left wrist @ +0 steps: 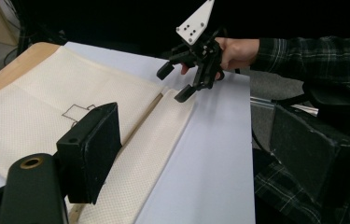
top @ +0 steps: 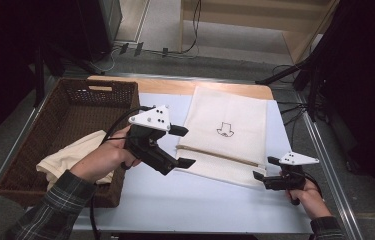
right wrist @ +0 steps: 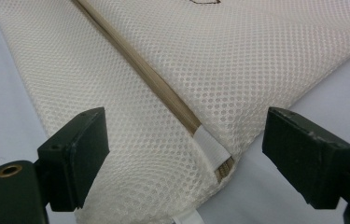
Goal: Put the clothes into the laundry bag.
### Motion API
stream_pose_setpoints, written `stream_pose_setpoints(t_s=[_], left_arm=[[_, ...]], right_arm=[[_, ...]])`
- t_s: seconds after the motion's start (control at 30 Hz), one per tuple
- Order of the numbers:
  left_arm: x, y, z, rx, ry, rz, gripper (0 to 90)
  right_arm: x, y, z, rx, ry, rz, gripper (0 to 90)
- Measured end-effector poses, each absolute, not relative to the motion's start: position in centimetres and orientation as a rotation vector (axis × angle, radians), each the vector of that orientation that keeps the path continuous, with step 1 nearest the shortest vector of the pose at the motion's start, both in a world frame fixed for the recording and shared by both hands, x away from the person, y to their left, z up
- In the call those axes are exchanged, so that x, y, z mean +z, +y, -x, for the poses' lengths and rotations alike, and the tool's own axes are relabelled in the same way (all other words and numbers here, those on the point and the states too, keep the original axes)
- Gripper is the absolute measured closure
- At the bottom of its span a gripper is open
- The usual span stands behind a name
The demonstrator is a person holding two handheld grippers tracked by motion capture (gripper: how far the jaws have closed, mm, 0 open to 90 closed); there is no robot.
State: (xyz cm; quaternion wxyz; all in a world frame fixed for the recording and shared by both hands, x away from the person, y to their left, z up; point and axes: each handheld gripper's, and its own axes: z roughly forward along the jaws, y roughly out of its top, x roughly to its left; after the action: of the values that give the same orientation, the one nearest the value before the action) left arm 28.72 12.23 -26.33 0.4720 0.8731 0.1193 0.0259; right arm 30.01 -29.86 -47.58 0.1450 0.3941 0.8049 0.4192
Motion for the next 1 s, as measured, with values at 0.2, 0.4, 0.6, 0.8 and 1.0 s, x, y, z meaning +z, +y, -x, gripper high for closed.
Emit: stream_pose_setpoints(t_s=[0.2, 0.4, 0.6, 0.8, 1.0], left_arm=[[-26.3, 13.3, -29.0, 0.087, 0.26, -2.194, 17.4], [-26.3, 15.1, -29.5, 0.108, 0.295, -2.209, 17.4], [-26.5, 17.0, -30.0, 0.122, 0.316, -2.224, 17.7], [-26.7, 19.0, -30.3, 0.164, 0.361, -2.239, 17.8], [-27.0, 20.7, -30.4, 0.197, 0.404, -2.246, 17.8]], right_arm=[[-47.5, -29.9, -30.0, 1.213, 2.315, -1.135, 15.1], [-47.6, -29.9, -30.0, 1.211, 2.317, -1.138, 15.1], [-47.6, -29.8, -30.0, 1.208, 2.318, -1.138, 15.1], [-47.6, -29.7, -30.0, 1.21, 2.315, -1.14, 15.1], [-47.6, -29.8, -30.0, 1.211, 2.314, -1.142, 15.1]])
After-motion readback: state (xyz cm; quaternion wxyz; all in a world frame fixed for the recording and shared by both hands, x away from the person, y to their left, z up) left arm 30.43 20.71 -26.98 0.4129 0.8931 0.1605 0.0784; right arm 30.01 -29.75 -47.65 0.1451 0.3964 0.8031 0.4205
